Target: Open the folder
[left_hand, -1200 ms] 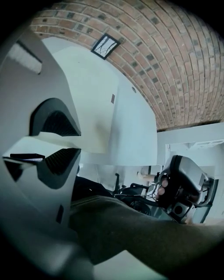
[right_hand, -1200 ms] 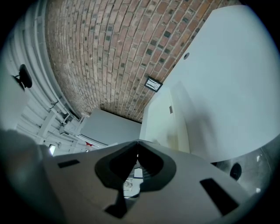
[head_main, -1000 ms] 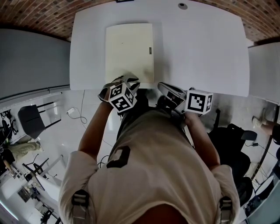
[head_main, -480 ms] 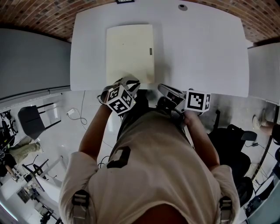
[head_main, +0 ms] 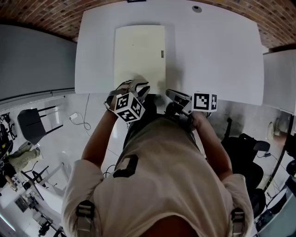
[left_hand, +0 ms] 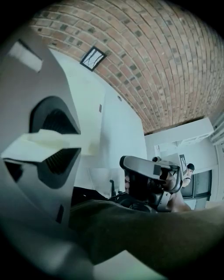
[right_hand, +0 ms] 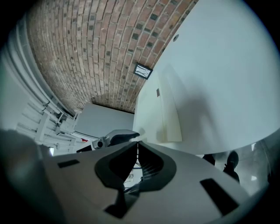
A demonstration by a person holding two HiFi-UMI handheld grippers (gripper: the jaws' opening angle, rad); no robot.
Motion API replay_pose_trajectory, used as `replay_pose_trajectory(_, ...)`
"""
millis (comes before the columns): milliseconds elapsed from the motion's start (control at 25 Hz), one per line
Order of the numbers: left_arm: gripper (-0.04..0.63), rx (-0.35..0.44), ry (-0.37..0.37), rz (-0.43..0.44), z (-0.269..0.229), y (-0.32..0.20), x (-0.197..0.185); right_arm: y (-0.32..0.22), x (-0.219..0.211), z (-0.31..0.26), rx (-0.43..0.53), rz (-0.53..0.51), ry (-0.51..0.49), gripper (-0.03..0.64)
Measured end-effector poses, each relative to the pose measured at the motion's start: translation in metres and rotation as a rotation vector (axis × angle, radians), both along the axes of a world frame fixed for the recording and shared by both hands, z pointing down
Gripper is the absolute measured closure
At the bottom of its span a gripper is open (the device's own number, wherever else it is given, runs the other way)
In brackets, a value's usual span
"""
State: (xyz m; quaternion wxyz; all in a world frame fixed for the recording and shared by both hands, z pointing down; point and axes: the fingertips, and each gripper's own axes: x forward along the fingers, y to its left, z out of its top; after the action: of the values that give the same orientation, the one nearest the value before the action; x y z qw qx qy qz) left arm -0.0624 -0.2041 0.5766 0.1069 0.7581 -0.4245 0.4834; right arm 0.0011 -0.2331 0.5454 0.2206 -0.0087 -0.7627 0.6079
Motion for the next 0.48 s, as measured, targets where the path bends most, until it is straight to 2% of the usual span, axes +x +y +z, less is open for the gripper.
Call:
replay_pose_trajectory(80, 0.349, -0.011, -0.087, 0.043, 0.0, 0.001, -0.005, -0.004, 0.0, 0.004, 0.008, 0.012, 0.007, 0.611)
replay_pose_trajectory(200, 0.304, -0.033, -0.23, 0.126, 0.009, 0.001, -0.012, -0.014, -0.003, 0.017, 0.032, 0.026, 0.043, 0.612)
replay_pose_trajectory(320, 0.304, -0.065, -0.309, 0.175, 0.026, -0.001, -0.018, -0.02, -0.01, 0.03, 0.071, 0.009, 0.094, 0.612)
replay_pose_trajectory(440, 0.31, -0.074, -0.321, 0.184, 0.035, -0.004, -0.017, -0.025, -0.013, 0.041, 0.122, -0.02, 0.141, 0.612)
replay_pose_trajectory(480, 0.343, -0.082, -0.302, 0.181, 0.036, -0.004, -0.015, -0.027, -0.013, 0.045, 0.139, -0.027, 0.158, 0.612)
